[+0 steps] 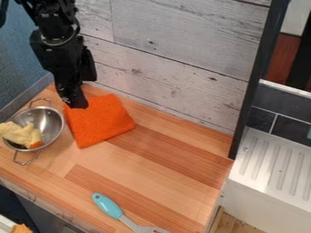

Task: Move the yellow duckling stuffed toy to the top middle of the table

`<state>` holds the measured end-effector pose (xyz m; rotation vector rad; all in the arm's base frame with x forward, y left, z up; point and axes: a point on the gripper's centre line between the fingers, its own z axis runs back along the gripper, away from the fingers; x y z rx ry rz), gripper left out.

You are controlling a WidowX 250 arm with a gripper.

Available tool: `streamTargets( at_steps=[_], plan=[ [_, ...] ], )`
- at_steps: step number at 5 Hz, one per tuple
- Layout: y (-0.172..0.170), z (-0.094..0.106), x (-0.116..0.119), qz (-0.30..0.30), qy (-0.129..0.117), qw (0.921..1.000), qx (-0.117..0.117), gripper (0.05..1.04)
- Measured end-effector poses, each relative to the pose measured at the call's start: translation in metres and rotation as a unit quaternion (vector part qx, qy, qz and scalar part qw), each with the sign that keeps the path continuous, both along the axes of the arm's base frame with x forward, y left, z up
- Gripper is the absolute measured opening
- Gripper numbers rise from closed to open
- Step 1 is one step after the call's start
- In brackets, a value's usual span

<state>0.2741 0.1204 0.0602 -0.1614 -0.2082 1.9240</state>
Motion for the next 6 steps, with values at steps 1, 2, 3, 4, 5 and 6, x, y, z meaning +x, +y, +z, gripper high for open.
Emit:
streamTargets(
  at_steps=[1,2,3,4,5,6],
  plan=[
    [-0.001,-0.007,-0.003,0.002,0.012,0.9999,-0.005,0.999],
    [0.012,0.001,-0.012,0.032,0.021,0.9991,0.018,0.999],
    [0.031,0.018,-0.028,0.073,0.018,0.9966,0.036,0.999],
    [0.052,0.018,-0.051,0.128,0.027,0.9902,0.049,0.999],
    [0.071,0.006,-0.065,0.16,0.052,0.9829,0.074,0.999],
    [0.087,-0.02,-0.076,0.184,0.083,0.9763,0.079,0.999]
  ],
)
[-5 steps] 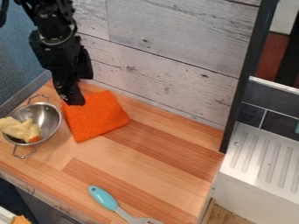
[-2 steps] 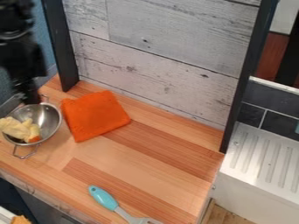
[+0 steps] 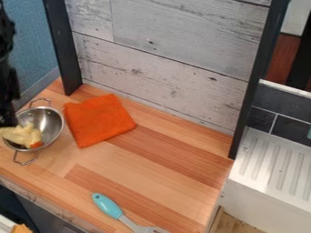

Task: Move the yellow duckling stuffed toy to the top middle of the table

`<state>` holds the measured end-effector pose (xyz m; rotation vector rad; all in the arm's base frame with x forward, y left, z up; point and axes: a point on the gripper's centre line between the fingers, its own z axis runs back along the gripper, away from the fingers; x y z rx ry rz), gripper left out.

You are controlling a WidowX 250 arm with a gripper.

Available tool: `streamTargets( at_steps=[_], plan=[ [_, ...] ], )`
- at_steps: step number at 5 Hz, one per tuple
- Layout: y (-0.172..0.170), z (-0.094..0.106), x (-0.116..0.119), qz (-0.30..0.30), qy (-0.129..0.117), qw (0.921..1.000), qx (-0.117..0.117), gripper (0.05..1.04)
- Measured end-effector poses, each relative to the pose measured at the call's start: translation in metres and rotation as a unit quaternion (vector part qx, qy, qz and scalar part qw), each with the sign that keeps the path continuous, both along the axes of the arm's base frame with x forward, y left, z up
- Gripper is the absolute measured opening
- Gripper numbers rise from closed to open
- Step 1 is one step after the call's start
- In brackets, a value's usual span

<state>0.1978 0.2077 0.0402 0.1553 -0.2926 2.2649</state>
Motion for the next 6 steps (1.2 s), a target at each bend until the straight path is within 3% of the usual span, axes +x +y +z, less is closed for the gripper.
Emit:
streamTargets(
  at_steps=[2,4,6],
  plan=[
    [0.017,-0.034,0.001,0.028,0.014,0.9994,-0.016,0.999],
    [0.013,-0.046,0.013,0.023,0.014,0.9993,-0.026,0.972],
    [0.012,-0.047,0.019,0.015,0.005,0.9998,-0.014,0.378]
  ],
)
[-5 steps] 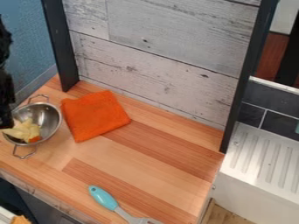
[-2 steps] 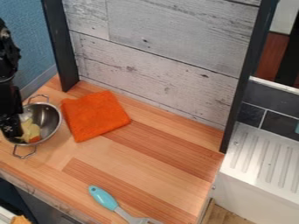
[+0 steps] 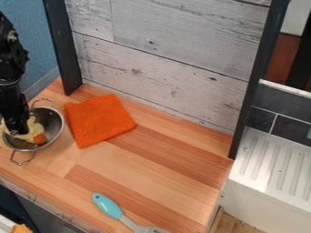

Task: Move the yellow duckling stuffed toy to the top middle of the table

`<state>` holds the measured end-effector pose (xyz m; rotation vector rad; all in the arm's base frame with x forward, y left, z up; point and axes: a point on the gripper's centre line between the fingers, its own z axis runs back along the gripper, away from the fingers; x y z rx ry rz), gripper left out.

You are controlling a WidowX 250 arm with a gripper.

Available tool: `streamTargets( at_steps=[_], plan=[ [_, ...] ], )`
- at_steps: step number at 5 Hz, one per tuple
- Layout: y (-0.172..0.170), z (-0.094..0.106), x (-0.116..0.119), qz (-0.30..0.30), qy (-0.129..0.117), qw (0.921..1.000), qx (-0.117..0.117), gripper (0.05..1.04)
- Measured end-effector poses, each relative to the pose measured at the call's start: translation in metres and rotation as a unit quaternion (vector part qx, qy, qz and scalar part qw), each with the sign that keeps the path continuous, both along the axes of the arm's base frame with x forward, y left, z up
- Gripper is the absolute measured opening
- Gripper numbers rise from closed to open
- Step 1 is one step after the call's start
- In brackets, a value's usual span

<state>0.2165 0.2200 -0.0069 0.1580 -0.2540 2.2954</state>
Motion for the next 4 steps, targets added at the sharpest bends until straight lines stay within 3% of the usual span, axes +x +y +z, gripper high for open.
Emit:
streamTargets(
  at_steps=[1,2,4],
  plan=[
    [-0.002,-0.001,-0.003,-0.001,0.006,1.0,-0.004,0.158],
    [-0.005,-0.001,-0.005,0.002,0.014,0.9999,-0.003,0.089],
    [-0.015,0.046,-0.004,0.007,-0.03,0.9995,0.003,0.085]
  ],
)
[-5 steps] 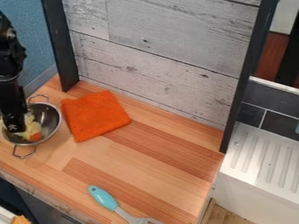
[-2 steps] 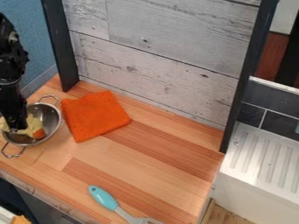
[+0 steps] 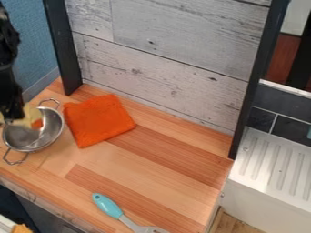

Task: Move the yellow duckling stuffed toy to the top middle of the table

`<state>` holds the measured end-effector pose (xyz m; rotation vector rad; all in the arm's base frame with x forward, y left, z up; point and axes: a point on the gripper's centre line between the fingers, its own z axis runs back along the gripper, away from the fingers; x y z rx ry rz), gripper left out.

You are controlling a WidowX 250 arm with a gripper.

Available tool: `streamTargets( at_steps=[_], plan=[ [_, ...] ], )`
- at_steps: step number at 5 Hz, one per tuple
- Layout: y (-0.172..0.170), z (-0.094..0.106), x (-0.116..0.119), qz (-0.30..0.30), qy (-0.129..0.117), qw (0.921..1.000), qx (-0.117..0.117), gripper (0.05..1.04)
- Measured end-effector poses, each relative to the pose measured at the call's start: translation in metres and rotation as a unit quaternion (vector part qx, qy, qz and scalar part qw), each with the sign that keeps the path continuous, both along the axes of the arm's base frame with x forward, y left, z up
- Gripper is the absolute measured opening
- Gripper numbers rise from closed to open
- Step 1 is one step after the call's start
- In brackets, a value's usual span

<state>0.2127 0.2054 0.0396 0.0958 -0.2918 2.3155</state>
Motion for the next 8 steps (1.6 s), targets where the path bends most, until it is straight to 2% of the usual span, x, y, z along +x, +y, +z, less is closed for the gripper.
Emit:
streamTargets(
  at_steps=[1,2,3,4,5,6,7,8],
  plan=[
    [-0.023,0.03,0.01,-0.008,-0.037,0.9992,0.013,0.085],
    [-0.068,0.048,0.029,-0.038,-0.048,0.9975,0.035,0.085],
    [-0.111,0.051,0.047,-0.081,-0.063,0.9943,0.028,0.085],
    [-0.14,0.043,0.065,-0.12,-0.062,0.9907,0.018,0.085],
    [-0.174,0.016,0.09,-0.177,-0.042,0.9833,0.002,0.085],
    [-0.187,-0.006,0.106,-0.199,-0.03,0.9795,-0.003,0.085],
    [-0.193,-0.025,0.116,-0.214,-0.016,0.9766,-0.018,0.085],
    [-0.193,-0.025,0.115,-0.218,-0.012,0.9755,-0.028,0.085]
  ],
)
